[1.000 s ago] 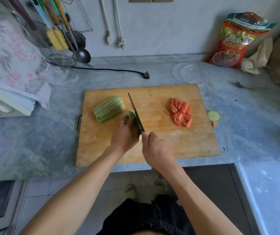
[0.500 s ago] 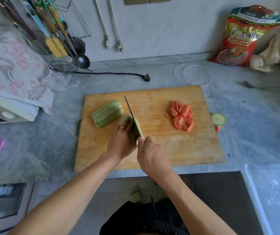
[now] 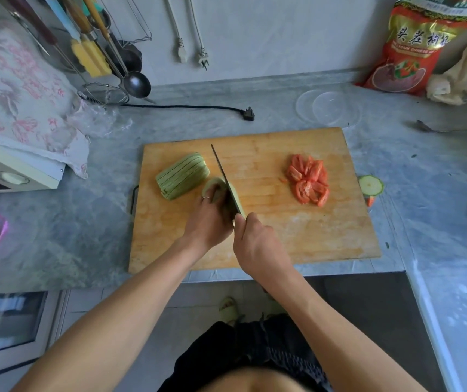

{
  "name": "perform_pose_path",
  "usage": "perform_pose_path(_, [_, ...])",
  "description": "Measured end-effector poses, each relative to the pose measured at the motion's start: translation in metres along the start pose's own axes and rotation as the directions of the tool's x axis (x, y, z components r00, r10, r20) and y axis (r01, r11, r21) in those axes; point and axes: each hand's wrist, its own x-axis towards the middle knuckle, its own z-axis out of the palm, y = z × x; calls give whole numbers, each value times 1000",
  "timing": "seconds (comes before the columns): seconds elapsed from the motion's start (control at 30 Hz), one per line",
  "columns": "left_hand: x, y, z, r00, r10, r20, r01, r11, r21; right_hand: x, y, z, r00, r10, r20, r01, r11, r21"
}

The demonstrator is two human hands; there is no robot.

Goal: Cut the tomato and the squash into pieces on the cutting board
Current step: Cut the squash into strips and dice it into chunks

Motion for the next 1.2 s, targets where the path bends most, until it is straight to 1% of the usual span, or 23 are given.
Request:
perform_pose_path(0.07, [2,-2,2,999,-32,18,33,999,-8,-3,-1,3,998,-3,-60,8,998,68])
perform_pose_path(0.17, [5,-4,6,999,-46,27,46,999,3,-4,-4,8,998,45,-46,-37,985,171])
perform_pose_path(0.23, [7,-9,8,997,-79,20,79,997,13,-4,-4,10,997,59,-43,-50,984,173])
perform_pose_path(0.33, [3,-5,3,997,-77,19,78,997,-16,-4,-4,8,996,88,-16,-84,980,182])
perform_pose_path(0.4, [2,-3,1,997,-67,26,67,998,4,-5,-5,6,995,95,-19,-91,982,166])
perform_pose_path(0.47, [1,-2,-2,997,-61,53,59,998,36,-7,-8,4,997,78,-19,-74,986,148])
perform_pose_path(0.53, [2,-2,-1,996,-67,57,65,997,40,-8,-8,4,998,60,1,-60,993,105])
perform_pose_path(0.57, [3,-2,-1,997,-70,37,68,997,32,-8,-8,4,998,64,8,-64,994,91])
perform_pose_path(0.63, [3,-3,1,997,-77,23,77,997,-8,-9,-4,5,996,92,-17,-89,989,116])
perform_pose_path(0.7, [-1,1,-1,999,-40,11,40,999,-15,-11,-4,7,995,90,-33,-86,988,128])
perform_pose_path(0.77, [-2,3,-2,999,-36,27,37,999,-35,-11,-5,9,996,84,-20,-81,987,142])
perform_pose_path(0.8, [-3,3,-1,1000,-22,11,22,999,-40,-10,-5,11,996,85,-10,-82,984,156])
perform_pose_path(0.83, [-1,2,1,999,-35,1,35,998,-51,-7,-4,12,996,90,-3,-88,981,174])
perform_pose_path(0.87, [0,1,2,997,-73,16,74,995,-70,-4,-3,13,995,99,2,-98,977,189])
perform_pose_path(0.9, [1,1,4,995,-91,47,94,994,-61,0,-2,14,994,107,4,-105,975,197])
perform_pose_path(0.97, [3,-4,6,988,-140,66,144,988,-55,4,-2,17,994,110,7,-109,975,195])
perform_pose_path(1.03, [4,-9,10,988,-136,71,139,990,-31,5,-1,16,994,111,11,-111,974,196])
perform_pose_path(1.1, [6,-10,8,981,-169,94,175,983,-54,4,3,15,993,115,6,-114,973,201])
perform_pose_path(1.2, [5,-9,8,988,-137,64,141,989,-49,3,7,16,995,96,13,-96,977,189])
